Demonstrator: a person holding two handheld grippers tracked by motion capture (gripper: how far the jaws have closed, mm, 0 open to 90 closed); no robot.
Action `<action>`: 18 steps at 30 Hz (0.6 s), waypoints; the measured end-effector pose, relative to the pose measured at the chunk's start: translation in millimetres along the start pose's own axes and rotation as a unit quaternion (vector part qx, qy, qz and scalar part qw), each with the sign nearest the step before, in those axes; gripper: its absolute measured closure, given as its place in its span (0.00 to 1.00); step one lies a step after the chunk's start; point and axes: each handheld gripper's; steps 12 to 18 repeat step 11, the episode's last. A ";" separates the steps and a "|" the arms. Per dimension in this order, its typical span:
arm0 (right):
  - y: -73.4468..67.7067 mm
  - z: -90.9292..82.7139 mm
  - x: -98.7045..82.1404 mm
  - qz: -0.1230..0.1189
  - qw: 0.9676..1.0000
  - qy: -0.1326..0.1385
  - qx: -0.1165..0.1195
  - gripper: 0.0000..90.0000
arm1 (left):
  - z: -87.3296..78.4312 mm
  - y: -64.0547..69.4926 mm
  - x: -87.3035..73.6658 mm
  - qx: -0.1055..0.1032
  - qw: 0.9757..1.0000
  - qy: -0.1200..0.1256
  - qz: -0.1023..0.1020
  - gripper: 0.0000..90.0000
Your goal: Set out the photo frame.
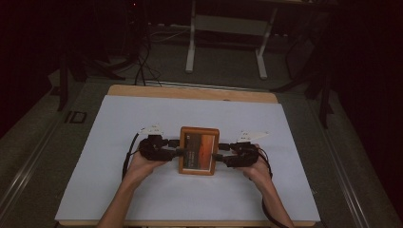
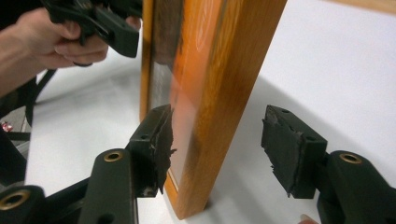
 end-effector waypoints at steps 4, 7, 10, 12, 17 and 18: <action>-0.5 -15.3 3.2 0.001 1.000 0.013 -0.011 0.46 | -17.5 -0.6 -10.0 0.042 0.999 0.011 -0.011 0.50; 1.0 -27.1 3.0 0.007 0.999 0.016 -0.030 0.45 | -32.8 -0.9 -16.7 0.119 0.993 0.008 -0.024 0.51; 4.2 -35.9 -0.8 0.007 0.998 0.000 -0.057 0.43 | -43.6 -4.1 -24.6 0.190 0.981 0.005 -0.039 0.50; 5.6 -37.6 -2.2 0.007 0.998 -0.006 -0.069 0.41 | -47.3 -6.8 -28.5 0.230 0.972 -0.007 -0.037 0.51; 5.6 -37.6 -2.2 0.007 0.998 -0.006 -0.069 0.41 | -47.3 -6.8 -28.5 0.230 0.972 -0.007 -0.037 0.51; 5.6 -37.6 -2.2 0.007 0.998 -0.006 -0.069 0.41 | -47.3 -6.8 -28.5 0.230 0.972 -0.007 -0.037 0.51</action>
Point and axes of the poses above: each handheld gripper's, and its own axes: z roughly forward along the jaws, x roughly out of its top, y roughly to its right, and after that the axes turned 1 degree about z, right-handed
